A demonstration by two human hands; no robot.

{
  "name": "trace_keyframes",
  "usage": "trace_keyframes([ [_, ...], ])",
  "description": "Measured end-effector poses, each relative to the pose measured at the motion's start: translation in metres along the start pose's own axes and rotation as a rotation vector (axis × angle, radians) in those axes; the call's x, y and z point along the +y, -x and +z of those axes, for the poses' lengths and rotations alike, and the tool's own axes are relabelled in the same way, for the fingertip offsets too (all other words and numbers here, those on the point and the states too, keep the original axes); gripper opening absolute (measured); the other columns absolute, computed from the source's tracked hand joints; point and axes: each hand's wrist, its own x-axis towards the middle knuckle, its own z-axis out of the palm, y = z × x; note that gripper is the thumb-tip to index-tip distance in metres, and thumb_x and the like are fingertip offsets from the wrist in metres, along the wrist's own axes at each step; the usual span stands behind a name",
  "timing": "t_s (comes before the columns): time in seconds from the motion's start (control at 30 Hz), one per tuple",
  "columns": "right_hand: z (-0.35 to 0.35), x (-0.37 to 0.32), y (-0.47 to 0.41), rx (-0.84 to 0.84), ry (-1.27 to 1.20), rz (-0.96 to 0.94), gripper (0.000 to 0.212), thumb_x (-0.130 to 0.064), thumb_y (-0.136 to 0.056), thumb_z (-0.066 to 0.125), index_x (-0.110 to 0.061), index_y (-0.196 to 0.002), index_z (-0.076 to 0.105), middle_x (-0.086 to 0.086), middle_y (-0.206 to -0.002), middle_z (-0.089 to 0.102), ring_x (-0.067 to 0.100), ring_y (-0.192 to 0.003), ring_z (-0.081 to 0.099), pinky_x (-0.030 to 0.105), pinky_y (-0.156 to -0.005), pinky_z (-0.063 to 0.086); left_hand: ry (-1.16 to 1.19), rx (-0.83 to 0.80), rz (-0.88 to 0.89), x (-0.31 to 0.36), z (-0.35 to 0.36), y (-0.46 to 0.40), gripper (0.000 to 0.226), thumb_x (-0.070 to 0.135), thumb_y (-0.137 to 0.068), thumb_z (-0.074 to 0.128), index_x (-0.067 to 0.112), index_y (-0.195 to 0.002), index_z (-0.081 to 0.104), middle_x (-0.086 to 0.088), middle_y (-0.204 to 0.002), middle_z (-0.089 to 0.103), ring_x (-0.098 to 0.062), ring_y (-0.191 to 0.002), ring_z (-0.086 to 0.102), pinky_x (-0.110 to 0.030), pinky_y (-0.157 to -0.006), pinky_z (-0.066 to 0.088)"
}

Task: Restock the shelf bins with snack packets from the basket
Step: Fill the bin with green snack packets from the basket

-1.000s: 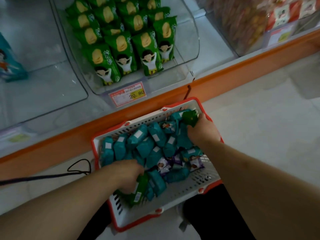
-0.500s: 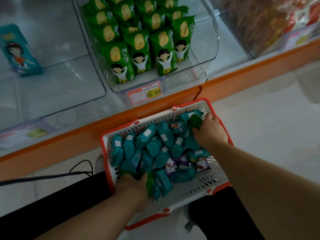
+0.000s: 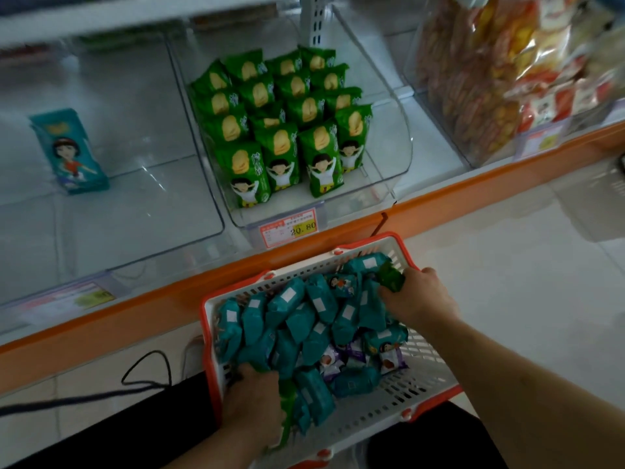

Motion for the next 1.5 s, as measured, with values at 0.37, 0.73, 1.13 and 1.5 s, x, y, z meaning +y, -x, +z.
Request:
trace_keyframes([
  [0.37,-0.059,-0.009,0.036,-0.116,-0.196,-0.025,0.037,-0.051,-0.086,0.068,-0.016,-0.096,0.073,0.003,-0.088,0.072,0.017,-0.077,0.071,0.030,-0.065,0.061,0.079,-0.030,0.125,0.014,-0.059,0.052,0.044,0.046,-0.087,0.076,0.026,-0.120,0.057,-0.005,-0.136,0.038,-0.021,-0.115,0.055,-0.036,-0.105,0.048],
  [0.73,-0.148,-0.019,0.119,-0.358,-1.003,-0.044,0.039,-0.037,-0.094,0.067,-0.008,-0.118,0.068,0.019,-0.109,0.076,0.036,-0.095,0.076,0.040,-0.074,0.060,0.683,0.144,0.494,0.048,-0.182,0.153,0.038,0.042,-0.080,0.085,0.039,-0.113,0.066,0.011,-0.114,0.065,-0.011,-0.101,0.064,-0.035,-0.090,0.053],
  [1.13,-0.162,-0.044,0.147,-0.612,-1.663,-0.216,0.054,-0.045,-0.104,0.048,-0.011,-0.145,0.054,0.024,-0.134,0.067,0.054,-0.116,0.065,0.060,-0.089,0.059,1.072,0.549,0.814,0.065,-0.227,0.174,0.040,0.023,-0.081,0.087,0.033,-0.116,0.070,0.011,-0.116,0.068,-0.016,-0.096,0.076,-0.034,-0.079,0.064],
  [1.5,-0.164,-0.085,0.112,-0.447,-1.792,-0.458,0.044,-0.032,-0.102,0.050,-0.005,-0.133,0.067,0.023,-0.133,0.066,0.040,-0.124,0.062,0.057,-0.117,0.040,0.978,0.677,0.917,0.074,-0.249,0.151,0.019,0.045,-0.088,0.078,0.027,-0.090,0.073,0.017,-0.135,0.055,-0.001,-0.129,0.052,-0.041,-0.112,0.046],
])
